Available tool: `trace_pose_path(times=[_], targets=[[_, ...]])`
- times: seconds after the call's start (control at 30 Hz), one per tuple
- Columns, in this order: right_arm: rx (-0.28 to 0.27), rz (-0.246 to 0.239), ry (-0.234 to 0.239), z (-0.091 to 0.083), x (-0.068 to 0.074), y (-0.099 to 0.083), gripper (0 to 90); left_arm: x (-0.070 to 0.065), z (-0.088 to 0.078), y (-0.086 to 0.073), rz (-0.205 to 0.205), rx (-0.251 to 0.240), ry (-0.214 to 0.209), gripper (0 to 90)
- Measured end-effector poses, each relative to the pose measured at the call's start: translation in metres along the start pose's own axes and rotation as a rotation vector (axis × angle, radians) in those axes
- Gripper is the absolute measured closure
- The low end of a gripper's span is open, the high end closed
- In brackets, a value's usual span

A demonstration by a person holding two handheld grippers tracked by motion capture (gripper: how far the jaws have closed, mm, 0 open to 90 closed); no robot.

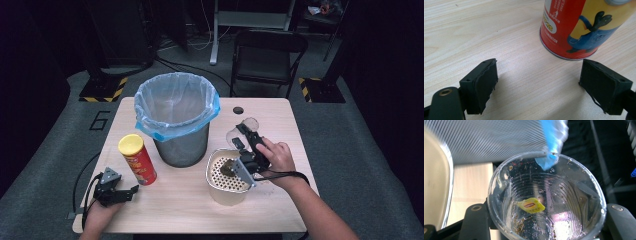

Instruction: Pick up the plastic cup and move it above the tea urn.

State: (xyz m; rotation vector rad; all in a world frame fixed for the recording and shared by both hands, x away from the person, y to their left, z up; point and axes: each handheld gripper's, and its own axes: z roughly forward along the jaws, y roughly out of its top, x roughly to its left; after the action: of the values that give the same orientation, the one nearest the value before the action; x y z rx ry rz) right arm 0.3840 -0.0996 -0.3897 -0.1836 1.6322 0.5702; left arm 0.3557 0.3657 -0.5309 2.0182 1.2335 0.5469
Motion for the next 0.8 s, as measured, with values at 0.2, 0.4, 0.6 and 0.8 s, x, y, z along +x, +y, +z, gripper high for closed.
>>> trace_pose_path(times=[0.2,0.4,0.6,0.8], targets=[[-0.016,0.458,0.089,0.011,-0.026,-0.016,36.3,0.000,0.000,0.000,0.000,0.000,0.000,14.5],[-0.038,0.953,0.220,0.021,-0.040,-0.039,36.4,0.000,0.000,0.000,0.000,0.000,0.000,14.5],[-0.083,1.326,0.366,0.028,-0.045,-0.055,36.5,0.000,0.000,0.000,0.000,0.000,0.000,14.5],[-0.056,1.484,0.414,0.035,-0.050,-0.065,36.5,0.000,0.000,0.000,0.000,0.000,0.000,14.5]])
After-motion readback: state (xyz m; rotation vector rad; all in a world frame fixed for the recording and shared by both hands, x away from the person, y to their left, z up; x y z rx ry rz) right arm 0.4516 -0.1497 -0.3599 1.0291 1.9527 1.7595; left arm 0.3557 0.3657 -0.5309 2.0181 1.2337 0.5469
